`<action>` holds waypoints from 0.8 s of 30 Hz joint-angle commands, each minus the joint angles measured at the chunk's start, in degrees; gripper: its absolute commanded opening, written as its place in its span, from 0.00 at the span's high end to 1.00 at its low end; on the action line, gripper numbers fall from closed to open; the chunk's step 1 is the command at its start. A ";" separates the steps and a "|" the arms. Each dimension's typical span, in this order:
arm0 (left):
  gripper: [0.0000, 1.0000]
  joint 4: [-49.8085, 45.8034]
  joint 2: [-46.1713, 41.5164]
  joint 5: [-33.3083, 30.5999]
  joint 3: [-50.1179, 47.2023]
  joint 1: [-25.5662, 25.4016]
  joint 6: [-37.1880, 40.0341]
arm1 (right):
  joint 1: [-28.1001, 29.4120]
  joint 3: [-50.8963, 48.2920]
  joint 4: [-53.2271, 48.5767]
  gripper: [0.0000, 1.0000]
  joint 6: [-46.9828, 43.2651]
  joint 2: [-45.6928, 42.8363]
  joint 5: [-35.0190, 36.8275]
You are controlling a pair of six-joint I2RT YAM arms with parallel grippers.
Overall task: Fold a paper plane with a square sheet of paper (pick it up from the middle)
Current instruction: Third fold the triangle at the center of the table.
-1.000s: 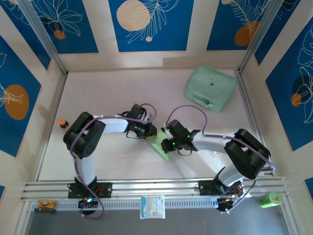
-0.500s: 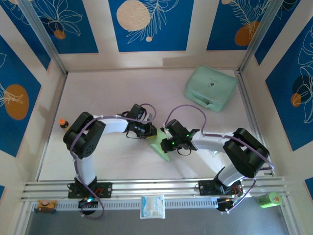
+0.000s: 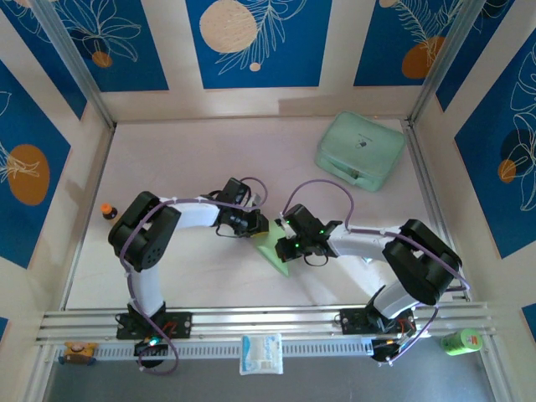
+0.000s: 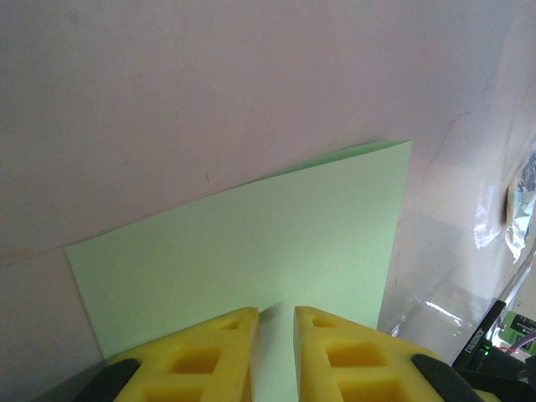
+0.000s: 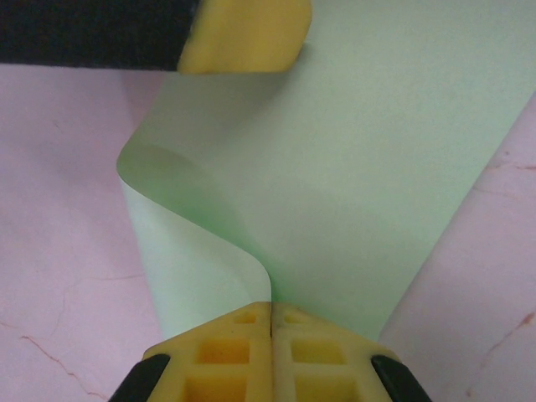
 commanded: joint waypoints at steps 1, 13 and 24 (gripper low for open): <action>0.80 -1.28 -0.32 -0.13 -1.45 0.29 -0.31 | -0.21 0.44 0.02 0.96 0.46 1.02 -0.57; 0.79 -1.34 -0.14 0.05 -1.16 0.29 -0.09 | -0.21 0.52 -0.32 0.96 0.45 1.60 -0.56; 0.76 -6.07 -1.75 -1.45 4.18 0.29 3.04 | -0.30 0.35 0.32 0.96 0.94 2.13 -0.82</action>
